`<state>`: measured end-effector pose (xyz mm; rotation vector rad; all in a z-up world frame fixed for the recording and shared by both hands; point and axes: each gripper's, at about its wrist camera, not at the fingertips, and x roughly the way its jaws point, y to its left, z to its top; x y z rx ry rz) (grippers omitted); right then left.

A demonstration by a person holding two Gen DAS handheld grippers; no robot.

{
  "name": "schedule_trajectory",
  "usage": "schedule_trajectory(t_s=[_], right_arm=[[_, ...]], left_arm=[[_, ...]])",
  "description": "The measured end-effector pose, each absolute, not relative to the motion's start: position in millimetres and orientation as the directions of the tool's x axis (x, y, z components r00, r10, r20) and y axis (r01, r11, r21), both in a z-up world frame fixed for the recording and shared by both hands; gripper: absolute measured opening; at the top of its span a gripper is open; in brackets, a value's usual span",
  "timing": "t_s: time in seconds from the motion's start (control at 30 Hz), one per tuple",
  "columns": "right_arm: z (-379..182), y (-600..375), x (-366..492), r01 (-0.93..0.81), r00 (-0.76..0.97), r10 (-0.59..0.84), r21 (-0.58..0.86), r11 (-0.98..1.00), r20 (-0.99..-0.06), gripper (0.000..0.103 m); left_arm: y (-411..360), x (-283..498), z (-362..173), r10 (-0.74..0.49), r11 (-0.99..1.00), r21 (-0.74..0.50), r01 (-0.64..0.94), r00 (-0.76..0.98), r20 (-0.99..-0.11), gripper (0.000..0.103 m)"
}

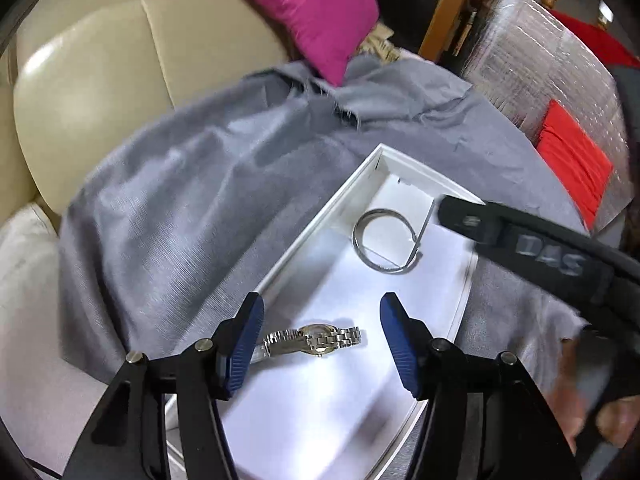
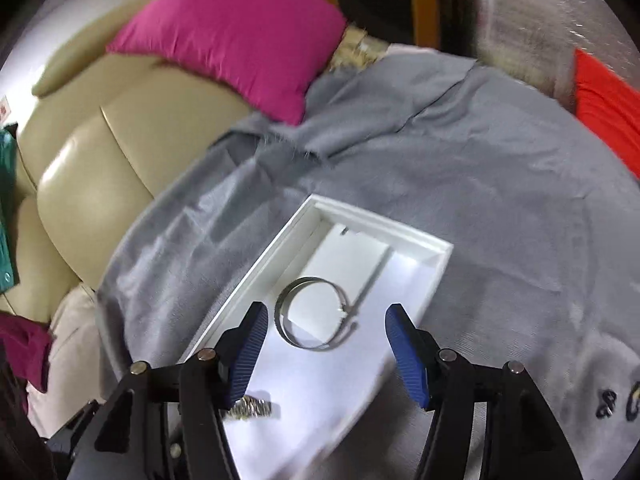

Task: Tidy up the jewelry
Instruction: 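Move both tools back over the remaining jewelry on the table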

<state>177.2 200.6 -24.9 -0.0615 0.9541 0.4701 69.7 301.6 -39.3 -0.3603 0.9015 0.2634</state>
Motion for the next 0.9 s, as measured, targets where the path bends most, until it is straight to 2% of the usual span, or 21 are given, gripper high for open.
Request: schedule_trajectory(t_s=[0.2, 0.4, 0.7, 0.73, 0.8, 0.9], right_arm=[[7, 123, 152, -0.308, 0.58, 0.363, 0.216, 0.927, -0.729, 0.062], [24, 11, 114, -0.189, 0.636, 0.318, 0.258, 0.948, -0.704, 0.061], [9, -152, 57, -0.034, 0.608, 0.283, 0.331, 0.943, -0.742, 0.06], [1, -166, 52, -0.023, 0.597, 0.291, 0.346, 0.938, -0.748, 0.059], [-12, -181, 46, -0.014, 0.572, 0.307, 0.364, 0.931, -0.761, 0.044], [-40, -195, 39, -0.005, 0.522, 0.342, 0.398, 0.917, -0.782, 0.039]], left_arm=[[283, 60, -24, 0.147, 0.918, -0.139, -0.372, 0.643, -0.752, 0.062], [232, 48, -9, 0.189, 0.96, -0.028, -0.28, 0.714, -0.674, 0.068], [143, 33, -2, 0.091, 0.995, 0.084, -0.051, 0.789, -0.608, 0.071], [136, 34, -3, 0.079, 0.996, 0.089, -0.032, 0.79, -0.608, 0.071], [117, 35, -7, 0.073, 0.994, 0.114, -0.004, 0.787, -0.613, 0.071], [98, 39, -17, 0.068, 0.99, 0.139, 0.027, 0.77, -0.634, 0.071]])
